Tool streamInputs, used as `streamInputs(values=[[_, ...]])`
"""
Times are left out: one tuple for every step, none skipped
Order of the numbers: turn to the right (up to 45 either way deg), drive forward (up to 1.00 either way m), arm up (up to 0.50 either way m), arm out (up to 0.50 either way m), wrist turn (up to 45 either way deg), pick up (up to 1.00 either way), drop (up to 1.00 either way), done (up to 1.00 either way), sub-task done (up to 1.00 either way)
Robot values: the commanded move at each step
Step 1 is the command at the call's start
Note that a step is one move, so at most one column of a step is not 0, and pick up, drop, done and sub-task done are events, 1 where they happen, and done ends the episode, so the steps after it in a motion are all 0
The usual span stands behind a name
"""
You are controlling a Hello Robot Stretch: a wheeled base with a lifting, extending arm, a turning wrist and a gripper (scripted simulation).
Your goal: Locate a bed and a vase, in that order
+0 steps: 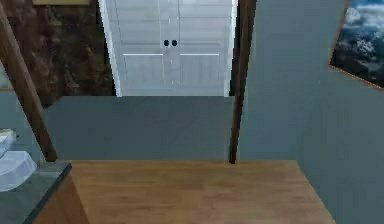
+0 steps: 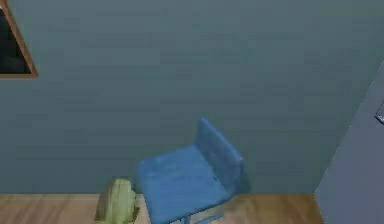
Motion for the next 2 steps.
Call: streamInputs(values=[[0.0, 0.90, 0.00, 0.00, 0.0, 0.00, 0.00, 0.00, 0.00], [-45.0, 0.00, 0.00, 0.00, 0.0, 0.00, 0.00, 0.00, 0.00]])
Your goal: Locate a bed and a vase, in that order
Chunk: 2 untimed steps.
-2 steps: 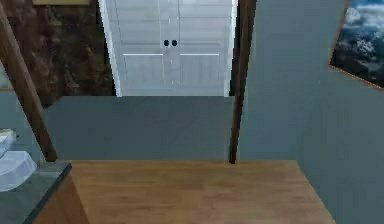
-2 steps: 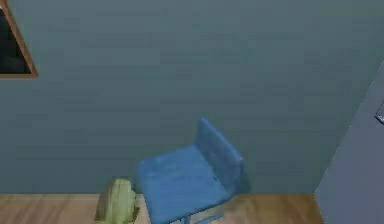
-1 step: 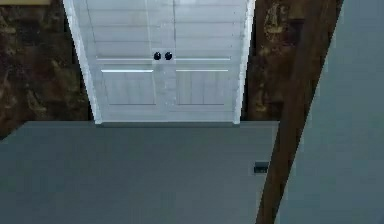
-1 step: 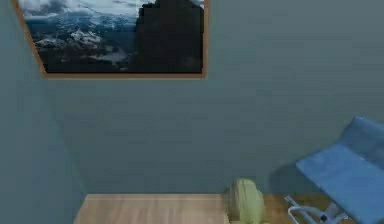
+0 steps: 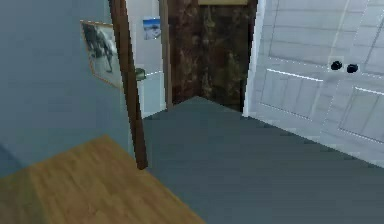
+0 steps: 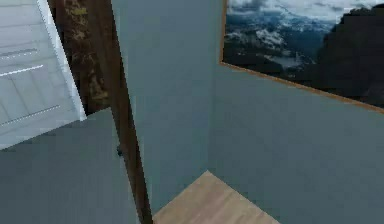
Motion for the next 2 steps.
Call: streamInputs(values=[[0.0, 1.00, 0.00, 0.00, 0.0, 0.00, 0.00, 0.00, 0.00], [-6.0, 0.00, 0.00, 0.00, 0.0, 0.00, 0.00, 0.00, 0.00]])
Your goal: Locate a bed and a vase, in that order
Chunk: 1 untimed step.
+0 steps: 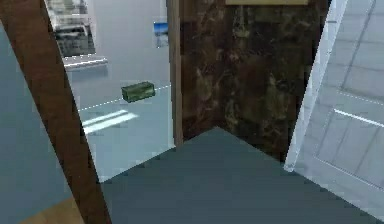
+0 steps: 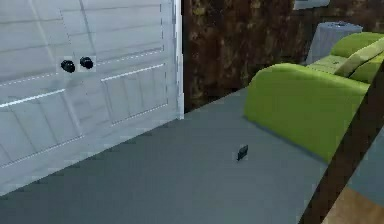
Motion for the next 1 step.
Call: streamInputs(values=[[0.0, 0.75, 0.00, 0.00, 0.0, 0.00, 0.00, 0.00, 0.00]])
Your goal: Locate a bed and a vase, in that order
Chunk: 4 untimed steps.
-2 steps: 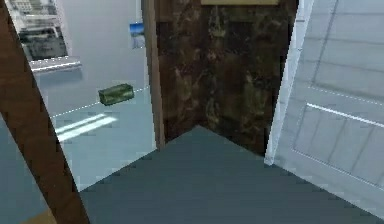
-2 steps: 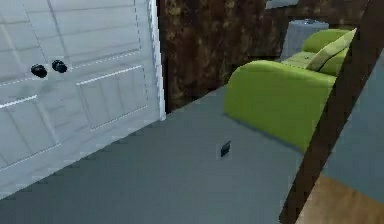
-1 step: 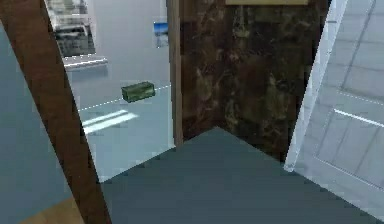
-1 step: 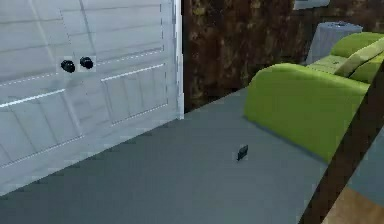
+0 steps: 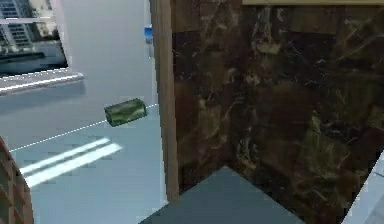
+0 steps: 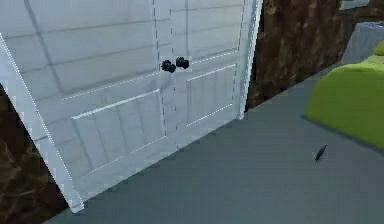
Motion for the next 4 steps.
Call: streamInputs(values=[[-27.0, 0.00, 0.00, 0.00, 0.0, 0.00, 0.00, 0.00, 0.00], [0.0, 1.00, 0.00, 0.00, 0.0, 0.00, 0.00, 0.00, 0.00], [-12.0, 0.00, 0.00, 0.00, 0.0, 0.00, 0.00, 0.00, 0.00], [0.0, 0.20, 0.00, 0.00, 0.0, 0.00, 0.00, 0.00, 0.00]])
